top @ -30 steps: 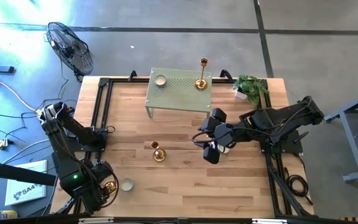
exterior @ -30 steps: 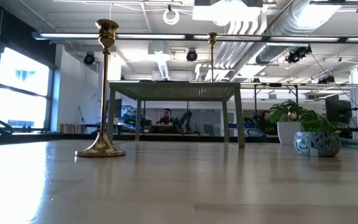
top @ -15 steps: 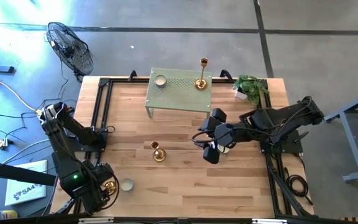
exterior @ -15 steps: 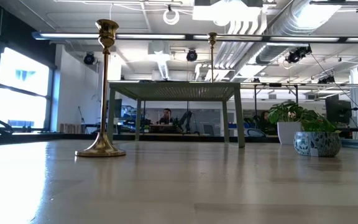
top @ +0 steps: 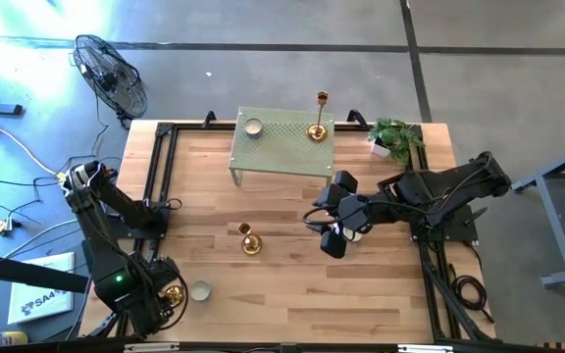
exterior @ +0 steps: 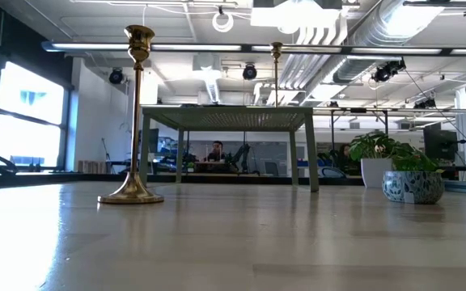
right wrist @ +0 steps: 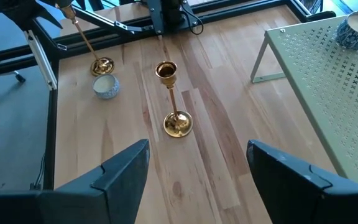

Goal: Stock candles and holders on shelf
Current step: Align the bottom gold candle holder with the other gold candle holder on the shelf

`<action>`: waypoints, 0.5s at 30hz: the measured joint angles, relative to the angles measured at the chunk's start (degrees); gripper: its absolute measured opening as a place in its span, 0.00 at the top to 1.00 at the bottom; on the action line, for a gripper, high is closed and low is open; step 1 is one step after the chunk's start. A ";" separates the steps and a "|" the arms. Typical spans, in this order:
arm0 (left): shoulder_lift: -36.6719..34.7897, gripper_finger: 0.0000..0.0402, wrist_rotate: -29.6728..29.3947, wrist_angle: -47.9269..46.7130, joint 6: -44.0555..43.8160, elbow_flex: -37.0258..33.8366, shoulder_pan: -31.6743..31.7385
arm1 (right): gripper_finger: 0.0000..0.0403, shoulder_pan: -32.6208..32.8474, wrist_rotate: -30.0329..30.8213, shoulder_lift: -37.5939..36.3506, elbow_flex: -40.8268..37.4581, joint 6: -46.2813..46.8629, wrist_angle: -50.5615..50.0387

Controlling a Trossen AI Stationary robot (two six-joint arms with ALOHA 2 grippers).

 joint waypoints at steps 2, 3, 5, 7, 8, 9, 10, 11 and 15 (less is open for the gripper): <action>0.00 0.31 -0.02 -0.32 0.01 0.00 0.00 | 0.35 0.00 -0.01 0.00 0.00 0.00 0.00; 0.00 0.33 -0.02 -0.69 0.01 0.00 0.00 | 0.34 0.00 -0.02 0.01 0.00 0.00 -0.01; -0.06 0.38 0.00 -1.08 0.01 -0.49 0.00 | 0.35 0.00 -0.02 0.02 0.00 0.00 0.00; -0.07 0.43 0.06 -1.10 0.01 -1.75 0.00 | 0.34 0.02 -0.01 0.01 0.00 0.00 0.00; -0.07 0.45 0.14 -0.80 0.01 -2.54 0.00 | 0.34 0.02 -0.01 0.02 0.00 0.00 -0.02; -0.07 0.48 0.42 -0.20 0.01 -3.40 0.00 | 0.35 0.02 -0.02 0.02 0.00 0.00 -0.04; -0.07 0.50 0.91 0.52 0.01 -4.37 0.00 | 0.35 0.09 -0.02 0.02 0.00 0.00 -0.10; -0.04 0.52 1.56 1.44 0.03 -5.32 0.00 | 0.35 0.14 0.00 0.02 0.02 0.00 -0.20; -0.04 0.62 3.09 3.96 0.78 -8.40 0.00 | 0.35 0.42 0.09 0.02 0.00 -0.19 -0.20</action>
